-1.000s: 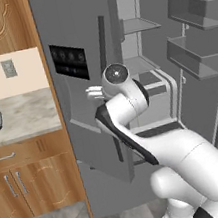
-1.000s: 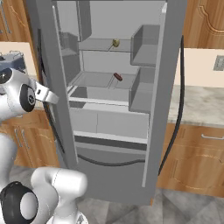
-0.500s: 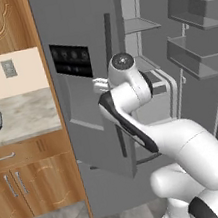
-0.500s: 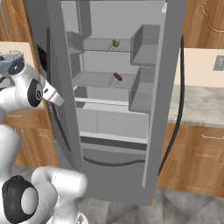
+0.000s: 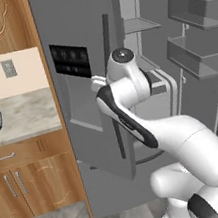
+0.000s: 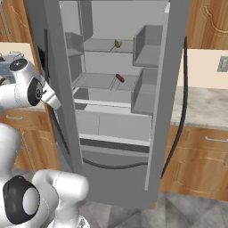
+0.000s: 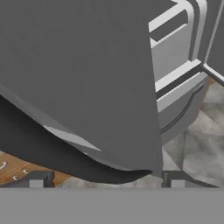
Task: Retrieve the sausage and cheese from the fridge and place them on the cutting board on the counter.
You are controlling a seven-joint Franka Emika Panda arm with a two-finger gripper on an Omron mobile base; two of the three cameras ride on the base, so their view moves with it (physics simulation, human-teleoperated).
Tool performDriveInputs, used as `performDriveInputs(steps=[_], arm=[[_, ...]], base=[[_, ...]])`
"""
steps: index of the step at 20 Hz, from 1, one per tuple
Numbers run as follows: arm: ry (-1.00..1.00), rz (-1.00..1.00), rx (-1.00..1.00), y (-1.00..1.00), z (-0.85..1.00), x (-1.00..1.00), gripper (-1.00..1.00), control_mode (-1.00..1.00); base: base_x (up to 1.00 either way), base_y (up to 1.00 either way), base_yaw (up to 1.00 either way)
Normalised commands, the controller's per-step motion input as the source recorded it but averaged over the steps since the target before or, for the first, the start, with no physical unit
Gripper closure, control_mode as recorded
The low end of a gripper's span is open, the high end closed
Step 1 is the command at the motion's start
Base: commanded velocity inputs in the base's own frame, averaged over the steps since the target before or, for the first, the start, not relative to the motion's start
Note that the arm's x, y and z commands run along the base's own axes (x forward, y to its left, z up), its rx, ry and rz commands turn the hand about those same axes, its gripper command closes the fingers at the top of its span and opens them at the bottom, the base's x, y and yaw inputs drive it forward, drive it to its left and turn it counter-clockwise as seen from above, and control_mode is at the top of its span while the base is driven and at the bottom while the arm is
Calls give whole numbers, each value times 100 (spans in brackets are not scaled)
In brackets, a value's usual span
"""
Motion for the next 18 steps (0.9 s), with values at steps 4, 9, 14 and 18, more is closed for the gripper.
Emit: performDriveInputs(steps=[4, 9, 14, 18], arm=[[-1, 0, 5, -70, 25, -49, -100, -100], [-12, 19, 11, -41, 20, -76, -100, -100], [-17, 24, 7, 0, 20, 2, -100, -100], [-3, 26, 1, 0, 32, -26, -100, -100]], base=[[0, 0, 0], [0, 0, 0], [0, 0, 0], [0, 0, 0]])
